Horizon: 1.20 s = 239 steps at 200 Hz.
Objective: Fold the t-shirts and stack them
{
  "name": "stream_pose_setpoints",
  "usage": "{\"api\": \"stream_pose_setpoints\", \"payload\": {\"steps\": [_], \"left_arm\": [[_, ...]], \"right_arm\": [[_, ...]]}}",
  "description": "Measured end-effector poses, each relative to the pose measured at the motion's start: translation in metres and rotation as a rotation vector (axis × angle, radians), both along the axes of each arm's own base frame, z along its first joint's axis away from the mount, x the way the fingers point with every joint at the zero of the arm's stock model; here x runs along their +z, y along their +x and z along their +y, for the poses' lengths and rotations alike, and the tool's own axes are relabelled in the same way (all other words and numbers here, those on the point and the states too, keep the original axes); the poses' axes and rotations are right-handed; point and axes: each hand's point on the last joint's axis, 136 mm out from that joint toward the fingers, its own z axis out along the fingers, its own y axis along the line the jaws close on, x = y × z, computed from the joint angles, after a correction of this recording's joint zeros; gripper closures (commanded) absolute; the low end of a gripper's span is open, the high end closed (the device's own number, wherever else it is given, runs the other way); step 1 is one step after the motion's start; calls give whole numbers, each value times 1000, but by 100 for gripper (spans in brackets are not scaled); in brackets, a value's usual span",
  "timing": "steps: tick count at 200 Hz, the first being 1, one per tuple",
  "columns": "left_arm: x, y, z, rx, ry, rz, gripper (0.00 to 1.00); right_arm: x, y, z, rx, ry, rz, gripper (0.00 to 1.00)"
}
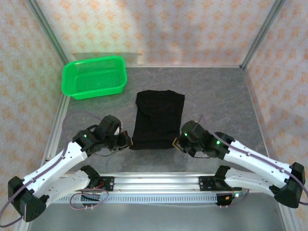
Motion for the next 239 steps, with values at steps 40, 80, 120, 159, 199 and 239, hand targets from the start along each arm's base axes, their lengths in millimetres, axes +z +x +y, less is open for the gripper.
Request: {"api": "stream_pose_setpoints", "payload": {"steps": [40, 80, 120, 159, 199, 239], "left_arm": [[39, 42, -2, 33, -13, -57, 100], [55, 80, -6, 22, -18, -68, 100], [59, 118, -11, 4, -7, -65, 100], [54, 158, -14, -5, -3, -54, 100], [44, 198, -10, -4, -12, -49, 100], [22, 237, -7, -14, -18, -27, 100]], "right_arm": [[30, 39, -7, -45, -40, -56, 100], [48, 84, -15, -56, -74, -71, 100], [50, 131, -19, -45, -101, -58, 100], [38, 169, -23, -31, -113, -19, 100], [27, 210, -25, -12, -109, 10, 100], [5, 245, -29, -4, -100, 52, 100]]}}
